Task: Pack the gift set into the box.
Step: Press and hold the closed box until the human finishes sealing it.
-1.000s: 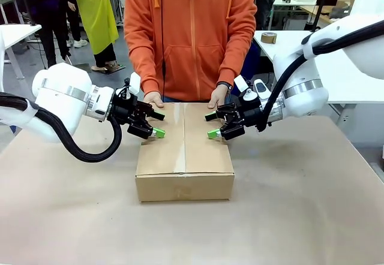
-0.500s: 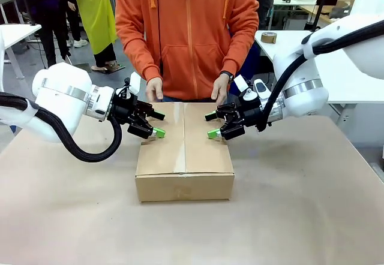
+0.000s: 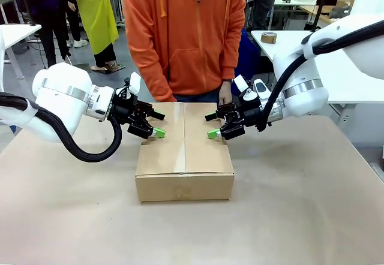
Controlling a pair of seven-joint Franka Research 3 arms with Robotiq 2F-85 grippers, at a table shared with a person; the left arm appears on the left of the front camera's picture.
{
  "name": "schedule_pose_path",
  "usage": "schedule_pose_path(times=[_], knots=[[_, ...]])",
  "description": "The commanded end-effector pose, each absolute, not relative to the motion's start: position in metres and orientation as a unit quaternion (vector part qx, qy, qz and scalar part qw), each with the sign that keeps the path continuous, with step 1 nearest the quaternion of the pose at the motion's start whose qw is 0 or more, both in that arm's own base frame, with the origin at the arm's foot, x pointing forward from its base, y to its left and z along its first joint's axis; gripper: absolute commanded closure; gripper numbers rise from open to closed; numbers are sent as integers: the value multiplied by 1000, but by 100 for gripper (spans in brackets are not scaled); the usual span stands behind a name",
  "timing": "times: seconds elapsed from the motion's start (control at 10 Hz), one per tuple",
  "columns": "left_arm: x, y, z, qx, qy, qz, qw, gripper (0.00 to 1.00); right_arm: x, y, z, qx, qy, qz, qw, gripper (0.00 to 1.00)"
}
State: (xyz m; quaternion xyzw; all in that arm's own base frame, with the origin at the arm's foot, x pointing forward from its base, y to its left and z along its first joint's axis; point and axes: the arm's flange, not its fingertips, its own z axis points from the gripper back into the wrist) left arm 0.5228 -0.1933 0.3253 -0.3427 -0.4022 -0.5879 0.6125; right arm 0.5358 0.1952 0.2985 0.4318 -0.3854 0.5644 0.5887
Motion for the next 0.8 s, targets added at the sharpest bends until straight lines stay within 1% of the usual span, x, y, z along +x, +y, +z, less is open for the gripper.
schedule_pose_path(times=[0.0, 0.7], knots=[[521, -193, 323, -340, -403, -592, 609, 0, 537, 196, 298, 430, -382, 568, 588, 0], [521, -193, 323, -340, -403, -592, 609, 0, 537, 196, 298, 430, -382, 568, 588, 0]])
